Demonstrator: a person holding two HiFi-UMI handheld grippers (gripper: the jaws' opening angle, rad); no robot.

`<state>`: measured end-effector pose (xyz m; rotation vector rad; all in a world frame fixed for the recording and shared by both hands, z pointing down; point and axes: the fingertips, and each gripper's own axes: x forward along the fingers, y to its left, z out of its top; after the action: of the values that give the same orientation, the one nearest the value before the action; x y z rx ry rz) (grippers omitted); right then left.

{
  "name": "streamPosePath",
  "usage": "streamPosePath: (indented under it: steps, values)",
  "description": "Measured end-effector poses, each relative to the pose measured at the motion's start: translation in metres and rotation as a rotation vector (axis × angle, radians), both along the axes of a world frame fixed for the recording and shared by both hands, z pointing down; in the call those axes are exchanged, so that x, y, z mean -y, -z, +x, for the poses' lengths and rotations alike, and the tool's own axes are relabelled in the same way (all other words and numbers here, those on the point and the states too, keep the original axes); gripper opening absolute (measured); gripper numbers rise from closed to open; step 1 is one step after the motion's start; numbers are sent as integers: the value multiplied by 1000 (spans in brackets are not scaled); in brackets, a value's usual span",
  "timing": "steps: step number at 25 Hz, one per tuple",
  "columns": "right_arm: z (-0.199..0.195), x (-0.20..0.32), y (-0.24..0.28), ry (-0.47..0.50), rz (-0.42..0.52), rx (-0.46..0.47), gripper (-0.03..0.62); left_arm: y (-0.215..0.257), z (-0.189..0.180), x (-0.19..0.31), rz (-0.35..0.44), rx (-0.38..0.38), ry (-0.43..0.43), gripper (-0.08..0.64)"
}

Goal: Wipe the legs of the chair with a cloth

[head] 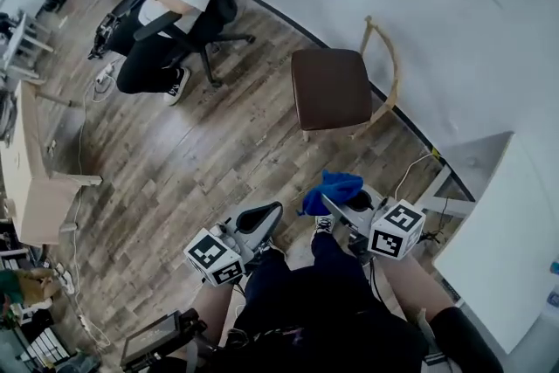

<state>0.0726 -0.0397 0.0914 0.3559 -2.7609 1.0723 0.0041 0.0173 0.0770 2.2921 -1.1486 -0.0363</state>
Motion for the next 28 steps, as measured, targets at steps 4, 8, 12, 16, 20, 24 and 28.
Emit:
streamPosePath:
  steps: [4,8,12,16,20,24,28]
  values:
    - [14,-15,25,-31,32,22,103,24,13,-16,34,6,-25,0]
    - [20,-40,39,-99,55,37,103,35,12,-36,35,-31,-72,0]
    - [10,-80,50,-157,67,45,103,43,-3,-66,38,-41,-121,0]
    - [-9,-131,54,-191,69,45,103,48,-19,-101,55,-58,-164,0]
    - [-29,-178,53,-212,72,37,103,44,-36,-136,55,-77,-188,0]
    - [-40,-219,49,-217,81,16,103,39,-49,-173,56,-102,-205,-1]
    - [-50,-253,40,-225,70,23,103,27,-60,-207,39,-101,-228,-1]
